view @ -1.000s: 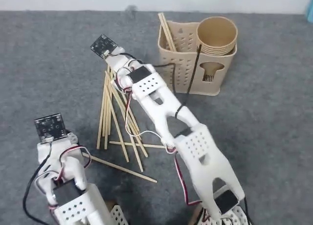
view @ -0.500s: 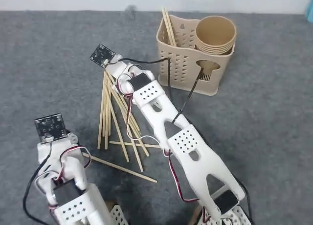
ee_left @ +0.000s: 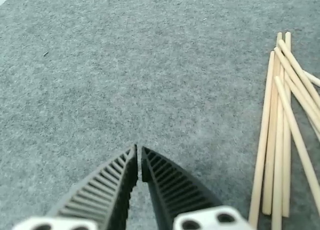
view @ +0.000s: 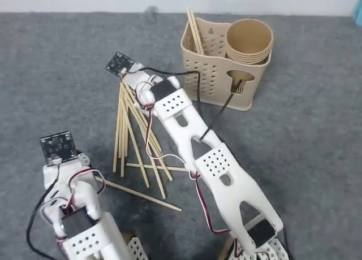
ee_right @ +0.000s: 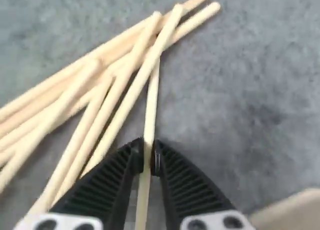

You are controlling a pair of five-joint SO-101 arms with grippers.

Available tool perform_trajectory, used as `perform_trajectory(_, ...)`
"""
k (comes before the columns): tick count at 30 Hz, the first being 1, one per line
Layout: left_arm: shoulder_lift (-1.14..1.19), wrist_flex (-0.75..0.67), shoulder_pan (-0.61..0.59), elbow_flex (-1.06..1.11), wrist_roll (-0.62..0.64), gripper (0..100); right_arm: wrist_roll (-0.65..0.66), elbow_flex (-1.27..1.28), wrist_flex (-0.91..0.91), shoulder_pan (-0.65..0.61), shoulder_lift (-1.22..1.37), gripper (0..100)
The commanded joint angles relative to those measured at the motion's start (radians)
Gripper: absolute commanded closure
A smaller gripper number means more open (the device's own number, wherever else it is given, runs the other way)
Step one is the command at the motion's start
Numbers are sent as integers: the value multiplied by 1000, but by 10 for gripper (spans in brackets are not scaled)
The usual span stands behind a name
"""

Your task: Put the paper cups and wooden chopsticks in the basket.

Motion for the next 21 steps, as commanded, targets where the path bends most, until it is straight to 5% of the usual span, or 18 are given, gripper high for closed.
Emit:
perform_trajectory(1,-20,0,5,-5,-9,984,8,-40,119,12,-171,991)
perform_trajectory(11,-20,0,5,-5,-9,984,-130,-180,421,-51,-427,991)
perform_trajectory(21,-20,0,5,-5,-9,984,-232,-183,435,-147,-713,991)
